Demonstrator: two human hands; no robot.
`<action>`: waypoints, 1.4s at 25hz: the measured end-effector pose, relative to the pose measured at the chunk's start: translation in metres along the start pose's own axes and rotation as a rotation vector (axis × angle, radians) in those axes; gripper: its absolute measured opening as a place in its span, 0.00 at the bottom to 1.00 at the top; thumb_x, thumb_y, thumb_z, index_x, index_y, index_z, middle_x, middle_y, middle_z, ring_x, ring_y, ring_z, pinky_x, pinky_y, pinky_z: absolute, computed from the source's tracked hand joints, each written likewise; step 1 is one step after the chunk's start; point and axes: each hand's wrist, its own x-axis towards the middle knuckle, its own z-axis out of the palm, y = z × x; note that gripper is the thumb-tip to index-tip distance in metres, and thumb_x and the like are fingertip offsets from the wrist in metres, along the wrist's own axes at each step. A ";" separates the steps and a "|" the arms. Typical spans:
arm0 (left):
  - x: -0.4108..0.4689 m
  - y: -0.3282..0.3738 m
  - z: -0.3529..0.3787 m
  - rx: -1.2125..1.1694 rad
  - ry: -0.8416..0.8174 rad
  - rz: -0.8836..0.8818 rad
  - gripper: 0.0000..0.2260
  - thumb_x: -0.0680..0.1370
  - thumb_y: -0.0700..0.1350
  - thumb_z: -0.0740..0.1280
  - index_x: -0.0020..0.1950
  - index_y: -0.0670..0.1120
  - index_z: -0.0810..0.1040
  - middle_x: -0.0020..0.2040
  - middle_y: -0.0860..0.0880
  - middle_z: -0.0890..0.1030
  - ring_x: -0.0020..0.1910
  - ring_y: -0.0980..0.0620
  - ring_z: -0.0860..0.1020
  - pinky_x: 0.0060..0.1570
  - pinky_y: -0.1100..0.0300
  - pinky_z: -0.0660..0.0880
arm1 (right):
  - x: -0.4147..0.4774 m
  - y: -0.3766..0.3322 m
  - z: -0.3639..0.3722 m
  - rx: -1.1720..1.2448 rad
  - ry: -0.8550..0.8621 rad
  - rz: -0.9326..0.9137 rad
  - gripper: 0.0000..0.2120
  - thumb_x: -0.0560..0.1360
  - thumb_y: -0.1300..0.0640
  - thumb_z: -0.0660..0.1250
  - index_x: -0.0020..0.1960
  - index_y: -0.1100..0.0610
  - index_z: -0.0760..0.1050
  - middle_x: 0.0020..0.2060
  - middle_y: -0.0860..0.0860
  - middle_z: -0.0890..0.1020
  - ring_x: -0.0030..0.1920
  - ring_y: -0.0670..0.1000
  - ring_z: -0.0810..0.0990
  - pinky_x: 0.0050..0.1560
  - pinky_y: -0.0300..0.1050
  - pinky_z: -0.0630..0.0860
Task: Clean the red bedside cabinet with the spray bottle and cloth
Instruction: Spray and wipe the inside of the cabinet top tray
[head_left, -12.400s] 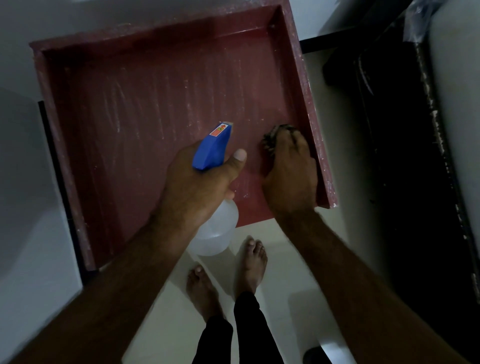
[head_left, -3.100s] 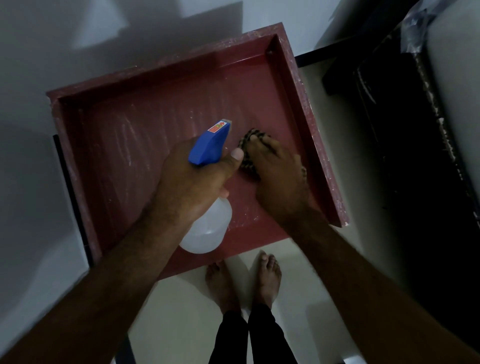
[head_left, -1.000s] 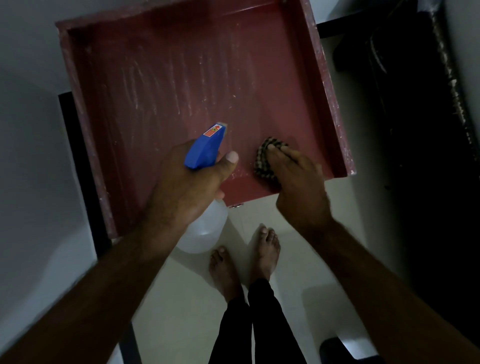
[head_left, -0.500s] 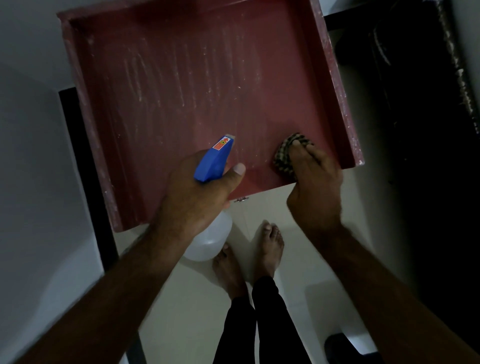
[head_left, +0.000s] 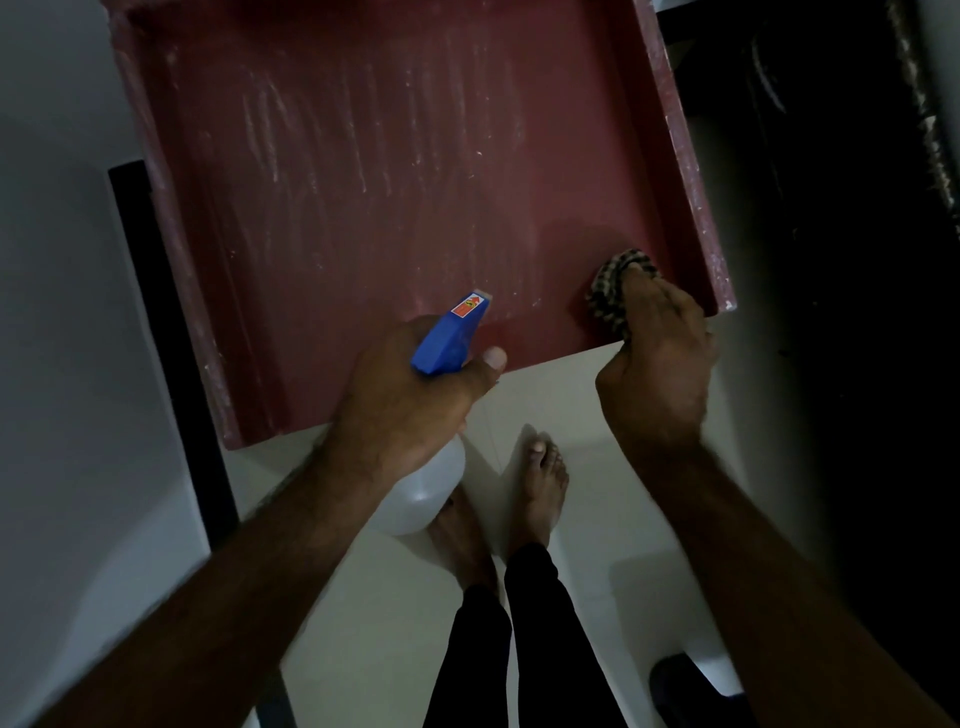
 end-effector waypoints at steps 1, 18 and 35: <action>-0.001 -0.003 0.001 0.014 -0.009 0.000 0.16 0.76 0.53 0.72 0.45 0.40 0.75 0.37 0.36 0.80 0.33 0.44 0.80 0.32 0.62 0.72 | 0.001 -0.001 0.001 0.010 0.001 0.018 0.35 0.68 0.76 0.66 0.74 0.60 0.74 0.69 0.57 0.79 0.72 0.61 0.73 0.68 0.62 0.69; 0.002 -0.008 -0.006 0.001 0.106 -0.094 0.20 0.76 0.56 0.72 0.50 0.39 0.77 0.38 0.37 0.82 0.24 0.61 0.76 0.26 0.69 0.69 | 0.003 0.004 0.000 0.001 -0.022 0.009 0.34 0.70 0.74 0.67 0.75 0.59 0.73 0.69 0.56 0.79 0.72 0.60 0.73 0.69 0.63 0.70; -0.011 -0.006 -0.018 -0.025 0.120 -0.053 0.17 0.77 0.53 0.71 0.48 0.38 0.76 0.40 0.36 0.82 0.23 0.62 0.75 0.23 0.75 0.67 | -0.030 -0.055 0.031 0.005 -0.230 -0.547 0.38 0.66 0.62 0.51 0.75 0.52 0.74 0.73 0.48 0.77 0.72 0.59 0.72 0.60 0.58 0.74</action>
